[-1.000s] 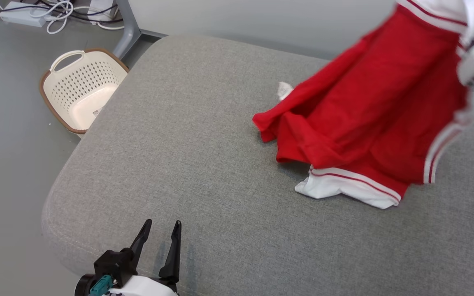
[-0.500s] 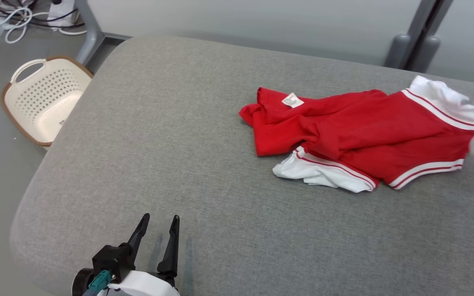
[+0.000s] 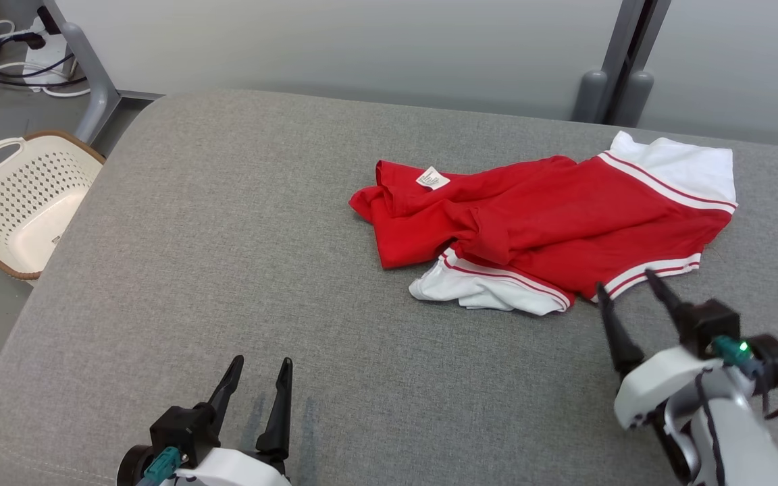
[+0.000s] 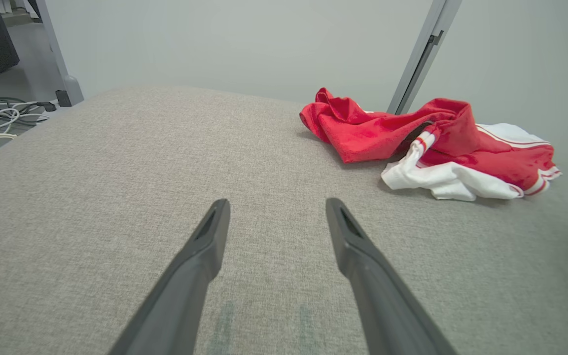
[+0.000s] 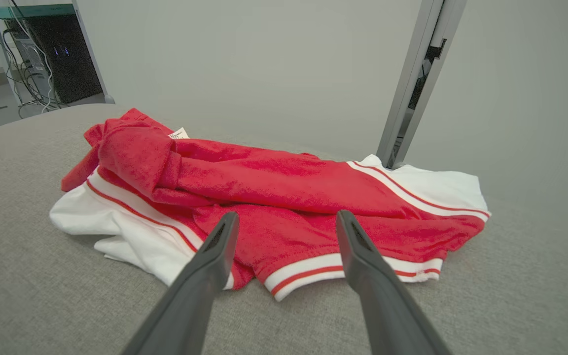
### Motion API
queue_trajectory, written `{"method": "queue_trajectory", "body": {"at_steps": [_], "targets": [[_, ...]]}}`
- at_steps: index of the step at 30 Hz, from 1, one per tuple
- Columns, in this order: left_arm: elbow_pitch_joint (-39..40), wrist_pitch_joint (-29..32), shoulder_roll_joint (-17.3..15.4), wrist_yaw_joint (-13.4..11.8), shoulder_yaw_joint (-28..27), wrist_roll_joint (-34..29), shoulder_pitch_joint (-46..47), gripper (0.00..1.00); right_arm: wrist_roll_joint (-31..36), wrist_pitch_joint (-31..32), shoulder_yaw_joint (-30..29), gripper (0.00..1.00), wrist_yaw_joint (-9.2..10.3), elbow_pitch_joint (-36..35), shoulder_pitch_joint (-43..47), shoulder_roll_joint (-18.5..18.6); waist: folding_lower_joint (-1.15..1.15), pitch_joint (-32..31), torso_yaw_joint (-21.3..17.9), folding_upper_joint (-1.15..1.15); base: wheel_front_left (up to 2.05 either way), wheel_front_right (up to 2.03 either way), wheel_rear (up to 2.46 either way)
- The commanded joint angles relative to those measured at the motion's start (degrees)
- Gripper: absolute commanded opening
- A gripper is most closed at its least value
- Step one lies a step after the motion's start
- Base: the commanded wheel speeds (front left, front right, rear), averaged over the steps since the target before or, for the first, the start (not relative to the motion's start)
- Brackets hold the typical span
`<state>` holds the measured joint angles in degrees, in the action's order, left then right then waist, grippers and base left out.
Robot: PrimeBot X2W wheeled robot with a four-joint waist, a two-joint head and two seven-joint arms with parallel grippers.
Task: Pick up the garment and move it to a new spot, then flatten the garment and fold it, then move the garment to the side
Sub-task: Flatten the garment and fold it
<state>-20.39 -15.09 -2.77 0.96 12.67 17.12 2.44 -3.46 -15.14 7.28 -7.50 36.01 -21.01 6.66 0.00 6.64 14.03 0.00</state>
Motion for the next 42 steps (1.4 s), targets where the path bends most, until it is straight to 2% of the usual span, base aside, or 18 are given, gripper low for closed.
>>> {"method": "queue_trajectory", "body": {"at_steps": [1, 6, 14, 28, 29, 30, 31, 32, 33, 34, 42], "targets": [[0.02, -0.08, -0.24, 0.15, -0.15, -0.06, -0.15, 1.0, -0.79, 0.02, 0.23, 1.0, 0.01, -0.22, 0.71, 0.23, 0.0, 0.05, 0.03, 0.0, 0.0, 0.0, 0.0], [0.47, -0.08, -0.24, 0.47, 0.02, -0.12, 0.38, 1.0, -3.15, 0.02, 4.13, 1.0, 0.01, 0.7, 2.91, -0.2, 0.0, 1.21, 0.82, 0.0, 0.0, 0.0, 0.0], [0.71, -0.08, -0.24, -0.07, 0.77, 0.45, 1.31, 1.0, -5.77, 0.02, 7.9, 1.0, 0.01, 3.14, 1.06, -0.8, 0.0, 3.87, 3.25, 0.0, 0.0, 0.0, 0.0], [0.93, -0.08, -0.24, -0.35, 1.02, 0.17, 1.54, 1.0, -8.37, 0.02, 6.95, 1.0, 0.01, 5.83, -1.76, -2.37, 0.0, 5.0, 5.0, 0.0, 0.0, 0.0, 0.0], [0.96, -0.08, -0.24, -0.38, 1.0, 0.18, 1.6, 1.0, -8.52, 0.02, 6.83, 0.97, 0.01, 5.43, -1.87, -2.53, 0.0, 5.09, 4.95, 0.0, 0.0, 0.0, 0.0], [0.96, -0.08, -0.24, -0.36, 1.01, 0.16, 1.67, 1.0, -8.59, 0.02, 6.82, 0.78, 0.01, 4.97, -1.96, -2.58, 0.0, 5.15, 4.88, 0.0, 0.0, 0.0, 0.0], [0.98, -0.08, -0.24, -0.4, 0.97, 0.18, 1.74, 1.0, -8.6, 0.02, 6.87, 0.35, 0.01, 4.29, -2.02, -2.62, 0.0, 5.22, 4.77, 0.0, 0.0, 0.0, 0.0], [0.98, -0.08, -0.24, -0.4, 0.97, 0.18, 1.74, 1.0, -8.6, 0.02, 6.87, 0.35, 0.01, 4.29, -2.02, -2.62, 0.0, 5.22, 4.77, 0.0, 0.0, 0.0, 0.0], [0.99, -0.08, -0.24, -0.4, 0.93, 0.18, 1.8, 1.0, -8.6, 0.02, 6.85, 0.08, 0.01, 3.71, -2.02, -2.64, 0.0, 5.29, 4.63, 0.0, 0.0, 0.0, 0.0], [0.96, -0.08, -0.24, -0.39, 0.81, 0.2, 1.82, 1.0, -8.64, 0.02, 6.79, 0.0, 0.01, 3.23, -1.93, -2.64, 0.0, 5.3, 4.45, 0.0, 0.0, 0.0, 0.0], [0.74, -0.08, -0.24, -0.18, 0.47, -0.12, 1.33, 1.0, -8.99, 0.03, 4.25, 0.0, 0.01, -2.34, -0.34, -2.16, 0.0, 3.93, 2.31, 0.0, 0.0, 0.0, 0.0]]}}
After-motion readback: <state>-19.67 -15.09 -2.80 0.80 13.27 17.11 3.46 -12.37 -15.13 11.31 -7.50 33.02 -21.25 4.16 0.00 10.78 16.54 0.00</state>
